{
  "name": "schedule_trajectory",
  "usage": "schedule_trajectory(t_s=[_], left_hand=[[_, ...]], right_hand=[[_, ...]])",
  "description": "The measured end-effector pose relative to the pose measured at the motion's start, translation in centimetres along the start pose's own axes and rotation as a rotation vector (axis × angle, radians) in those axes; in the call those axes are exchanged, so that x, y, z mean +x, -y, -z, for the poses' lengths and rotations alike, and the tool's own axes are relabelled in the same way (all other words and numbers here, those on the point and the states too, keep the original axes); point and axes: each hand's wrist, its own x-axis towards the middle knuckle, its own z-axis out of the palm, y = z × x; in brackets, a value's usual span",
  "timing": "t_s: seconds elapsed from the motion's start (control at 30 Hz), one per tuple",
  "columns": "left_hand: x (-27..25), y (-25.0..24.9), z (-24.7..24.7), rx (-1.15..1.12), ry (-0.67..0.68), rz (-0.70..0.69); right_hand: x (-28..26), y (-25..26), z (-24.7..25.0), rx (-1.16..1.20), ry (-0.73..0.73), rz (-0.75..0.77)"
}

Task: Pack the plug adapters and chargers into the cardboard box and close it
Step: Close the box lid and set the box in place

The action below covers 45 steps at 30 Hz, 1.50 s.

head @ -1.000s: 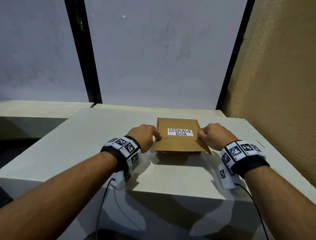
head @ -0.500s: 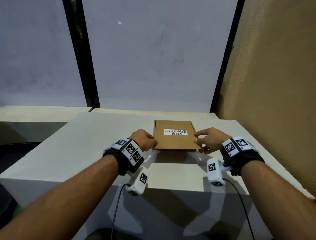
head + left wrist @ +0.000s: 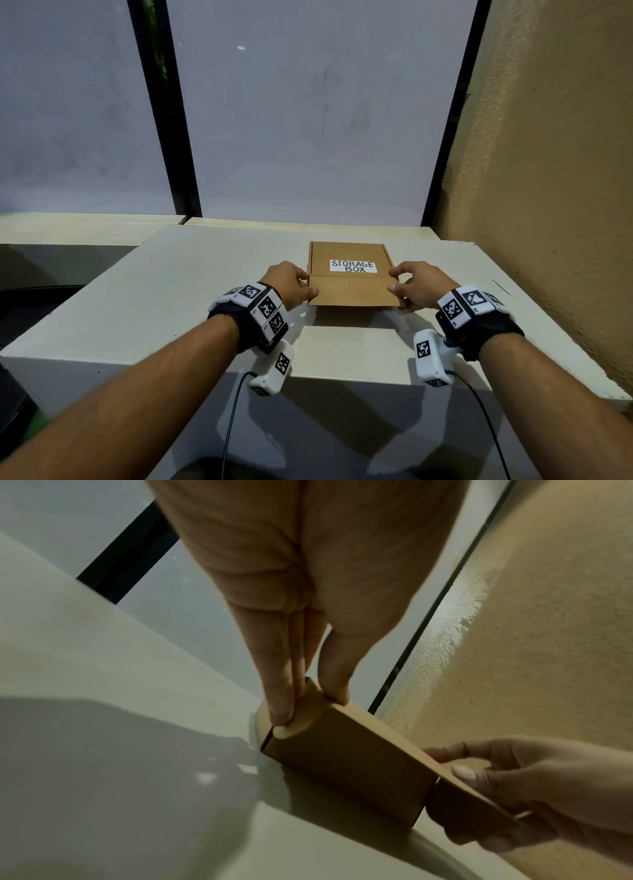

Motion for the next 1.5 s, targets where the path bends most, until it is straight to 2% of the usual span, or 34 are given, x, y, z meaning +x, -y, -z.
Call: schedule_trajectory(t_s=[0.33,0.53,0.63,0.8,1.03,1.5], left_hand=[[-0.3,0.0,0.1,0.064,0.032,-0.036],[-0.4,-0.3,0.6,0.165,0.05,-0.126],[0.4,-0.7,1.5,0.289,0.063,-0.203],[1.5,-0.7,2.3,0.514,0.103,-0.301],[3.3,-1.0,2.4,0.591,0.12,-0.303],[4.0,-2.5,1.9,0.665,0.097,-0.34]], right_hand=[[0.2,0.4,-0.5,-0.078,-0.044,-0.012],[0.3,0.6,-0.5,-0.247,-0.078,0.012],[0.6,0.6,0.7,-0.38,-0.019,0.05],[1.3,0.4,2.0,-0.612,0.19,0.153],[3.4,0.4,2.0,-0.791,0.209,0.22],[4.4,1.0,1.4,-0.734,0.058,0.317]])
